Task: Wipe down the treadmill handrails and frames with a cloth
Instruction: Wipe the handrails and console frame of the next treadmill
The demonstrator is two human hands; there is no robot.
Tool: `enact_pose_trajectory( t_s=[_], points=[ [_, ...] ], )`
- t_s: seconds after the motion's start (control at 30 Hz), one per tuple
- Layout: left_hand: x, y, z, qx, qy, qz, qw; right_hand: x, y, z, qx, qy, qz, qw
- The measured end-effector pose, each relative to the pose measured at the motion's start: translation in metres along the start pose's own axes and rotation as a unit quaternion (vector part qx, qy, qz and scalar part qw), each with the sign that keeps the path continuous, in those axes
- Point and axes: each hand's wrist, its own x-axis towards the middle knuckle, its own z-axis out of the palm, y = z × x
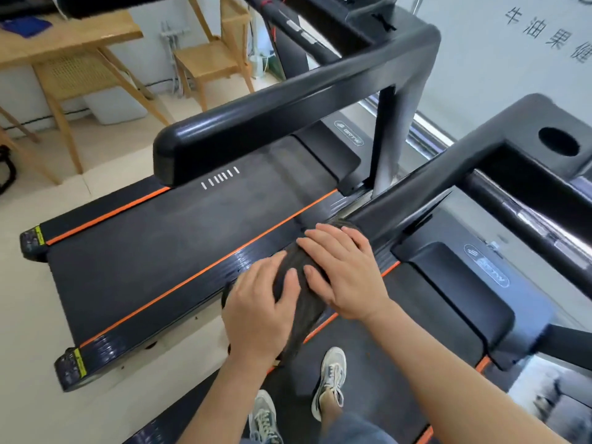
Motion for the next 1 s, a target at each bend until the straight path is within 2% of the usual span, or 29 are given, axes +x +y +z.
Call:
enact_pose_trajectory(
  t_s=[0.03,0.1,0.23,0.33,0.4,0.47,0.53,0.63,0.67,0.7,0.73,0.77,0.83,0.87,0.93,1.0],
  points=[
    [0.008,0.014,0.007,0.099,-0.007,0.068,0.993,0.001,0.019,-0.003,-0.001,0.001,0.016,1.0],
    [0.029,0.045,0.027,0.199,-0.066,0.112,0.971,0.003,0.052,-0.006,-0.01,0.008,0.052,0.999],
    [0.062,0.073,0.049,0.223,-0.181,0.165,0.943,0.006,0.096,-0.012,-0.027,0.038,0.143,0.989],
    [0.06,0.062,0.035,0.255,-0.272,0.123,0.92,0.006,0.103,-0.009,-0.013,0.054,0.215,0.975],
    [0.05,0.054,0.02,0.29,-0.28,0.086,0.911,0.002,0.08,-0.001,0.016,0.085,0.289,0.953],
    [0.034,0.042,0.006,0.322,-0.256,0.092,0.907,-0.008,0.042,0.01,0.059,0.121,0.34,0.931],
    [0.022,0.024,-0.011,0.264,-0.222,0.085,0.935,-0.015,0.006,0.018,0.13,0.145,0.35,0.916],
    [0.013,0.001,-0.037,0.109,-0.257,-0.007,0.96,-0.026,-0.031,0.021,0.253,0.159,0.362,0.883],
    [0.011,-0.004,-0.043,0.087,-0.267,-0.022,0.96,-0.03,-0.039,0.019,0.303,0.155,0.389,0.856],
    [0.011,-0.005,-0.048,0.077,-0.274,-0.03,0.958,-0.035,-0.046,0.014,0.36,0.149,0.431,0.814],
    [0.012,-0.007,-0.052,0.077,-0.284,-0.04,0.955,-0.038,-0.055,0.007,0.422,0.131,0.486,0.755],
    [0.014,-0.009,-0.055,0.084,-0.299,-0.05,0.949,-0.039,-0.065,0.001,0.488,0.09,0.541,0.679],
    [0.019,-0.019,-0.062,0.069,-0.357,-0.091,0.927,-0.036,-0.081,-0.001,0.632,-0.006,0.59,0.503],
    [0.022,-0.025,-0.064,0.021,-0.39,-0.127,0.912,-0.031,-0.085,0.002,0.674,-0.017,0.594,0.439],
    [0.022,-0.033,-0.066,-0.094,-0.425,-0.178,0.882,-0.015,-0.081,0.008,0.706,0.016,0.605,0.368],
    [0.018,-0.032,-0.062,-0.112,-0.402,-0.172,0.892,0.001,-0.068,0.011,0.703,0.065,0.623,0.336]
  ],
)
